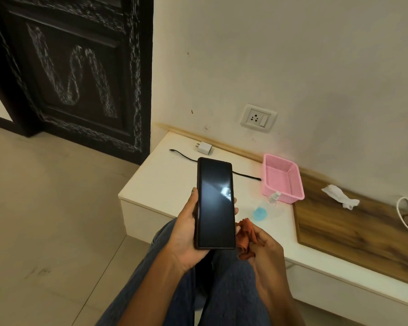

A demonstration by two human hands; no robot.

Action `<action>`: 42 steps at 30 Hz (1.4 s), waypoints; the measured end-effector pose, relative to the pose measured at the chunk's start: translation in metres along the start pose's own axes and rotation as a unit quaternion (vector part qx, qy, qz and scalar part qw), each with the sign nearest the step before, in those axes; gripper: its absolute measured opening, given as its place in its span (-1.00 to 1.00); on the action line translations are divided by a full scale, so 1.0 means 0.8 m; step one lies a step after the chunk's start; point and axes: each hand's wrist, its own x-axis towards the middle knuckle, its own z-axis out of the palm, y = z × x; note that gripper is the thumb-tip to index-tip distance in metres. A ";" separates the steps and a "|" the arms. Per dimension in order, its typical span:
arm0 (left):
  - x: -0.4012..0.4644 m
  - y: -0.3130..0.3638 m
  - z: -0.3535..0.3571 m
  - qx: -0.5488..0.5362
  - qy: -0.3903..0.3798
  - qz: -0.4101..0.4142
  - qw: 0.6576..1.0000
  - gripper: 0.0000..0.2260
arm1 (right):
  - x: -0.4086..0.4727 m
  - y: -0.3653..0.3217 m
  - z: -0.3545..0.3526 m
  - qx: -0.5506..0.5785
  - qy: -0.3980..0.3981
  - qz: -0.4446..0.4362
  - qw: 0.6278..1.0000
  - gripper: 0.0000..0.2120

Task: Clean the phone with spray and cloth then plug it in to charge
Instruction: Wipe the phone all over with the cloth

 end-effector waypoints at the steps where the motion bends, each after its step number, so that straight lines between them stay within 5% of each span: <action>1: -0.002 0.000 0.001 -0.002 -0.008 -0.004 1.000 -0.47 | -0.001 -0.001 0.001 -0.005 0.007 0.001 1.000 -0.79; 11: -0.005 0.001 0.008 -0.016 -0.044 -0.024 0.999 -0.40 | -0.015 -0.015 0.007 -0.036 0.014 -0.017 0.999 -0.77; 26: 0.004 0.005 0.004 0.081 0.055 0.013 0.995 -0.42 | -0.020 -0.023 0.009 0.028 -0.016 0.010 0.999 -0.63; 33: 0.018 -0.004 0.002 0.259 0.165 0.008 0.952 -0.39 | -0.011 -0.017 0.015 0.062 -0.041 0.019 0.997 -0.82; 42: 0.083 0.002 0.007 0.322 0.252 0.029 0.912 -0.35 | 0.042 -0.016 0.030 0.112 -0.015 0.054 0.992 -0.79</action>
